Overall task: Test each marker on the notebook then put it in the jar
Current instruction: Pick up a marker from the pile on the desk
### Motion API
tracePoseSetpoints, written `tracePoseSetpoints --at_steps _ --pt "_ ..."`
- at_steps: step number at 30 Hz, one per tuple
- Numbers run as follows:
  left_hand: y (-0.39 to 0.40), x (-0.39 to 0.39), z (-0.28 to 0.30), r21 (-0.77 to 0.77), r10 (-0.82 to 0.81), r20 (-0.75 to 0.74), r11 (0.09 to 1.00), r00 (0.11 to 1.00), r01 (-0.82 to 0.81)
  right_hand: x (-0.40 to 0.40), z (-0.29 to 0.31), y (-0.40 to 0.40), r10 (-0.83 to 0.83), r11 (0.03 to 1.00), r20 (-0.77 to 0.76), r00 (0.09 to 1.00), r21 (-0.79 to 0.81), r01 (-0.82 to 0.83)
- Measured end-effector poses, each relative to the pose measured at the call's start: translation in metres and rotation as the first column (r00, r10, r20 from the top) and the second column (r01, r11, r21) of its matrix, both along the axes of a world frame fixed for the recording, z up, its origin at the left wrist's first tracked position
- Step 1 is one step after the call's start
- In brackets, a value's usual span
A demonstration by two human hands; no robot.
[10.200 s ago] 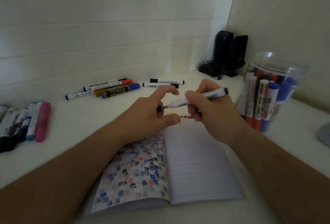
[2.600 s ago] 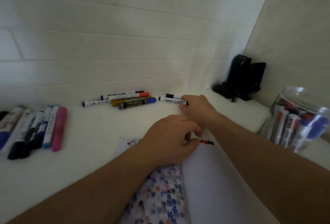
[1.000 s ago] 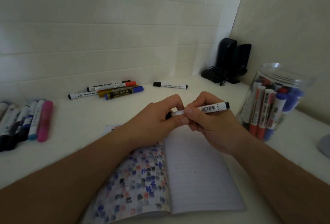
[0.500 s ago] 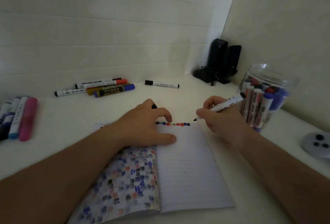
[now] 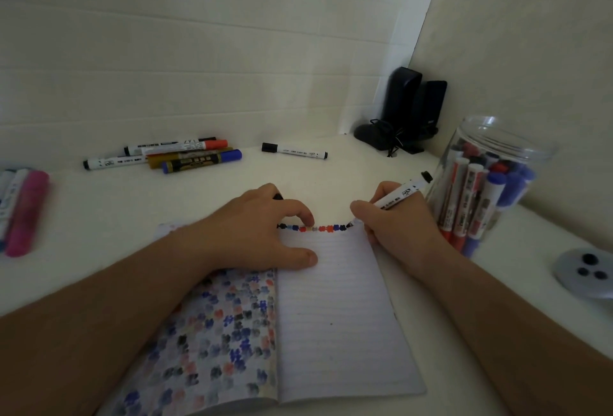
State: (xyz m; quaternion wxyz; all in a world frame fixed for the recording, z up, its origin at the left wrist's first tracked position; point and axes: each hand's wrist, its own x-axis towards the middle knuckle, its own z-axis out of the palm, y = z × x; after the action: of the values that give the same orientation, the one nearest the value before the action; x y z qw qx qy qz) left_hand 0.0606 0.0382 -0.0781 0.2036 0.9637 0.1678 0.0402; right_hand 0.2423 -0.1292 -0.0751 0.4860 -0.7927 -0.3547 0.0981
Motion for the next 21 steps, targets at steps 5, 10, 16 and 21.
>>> tracePoseSetpoints --at_steps 5,10,16,21 --pt "0.0011 0.0009 -0.0011 -0.004 -0.002 0.003 1.0 1.0 0.002 -0.0004 -0.0004 0.0006 -0.007 0.998 0.019 1.0 -0.06 0.008" --pt "0.0016 0.0015 -0.0014 -0.006 -0.001 -0.001 1.0 1.0 0.001 -0.003 0.0008 -0.0002 -0.017 0.996 0.068 0.998 -0.087 0.023" --pt "0.0014 0.001 -0.0013 0.003 -0.001 -0.008 1.0 1.0 0.001 0.0006 -0.0015 -0.0002 -0.01 1.0 0.034 0.999 -0.018 0.01" --pt "0.0012 0.0006 -0.0011 -0.005 -0.007 -0.003 1.0 1.0 0.007 -0.0018 -0.0015 -0.0003 0.021 0.999 0.031 0.999 -0.042 -0.019"
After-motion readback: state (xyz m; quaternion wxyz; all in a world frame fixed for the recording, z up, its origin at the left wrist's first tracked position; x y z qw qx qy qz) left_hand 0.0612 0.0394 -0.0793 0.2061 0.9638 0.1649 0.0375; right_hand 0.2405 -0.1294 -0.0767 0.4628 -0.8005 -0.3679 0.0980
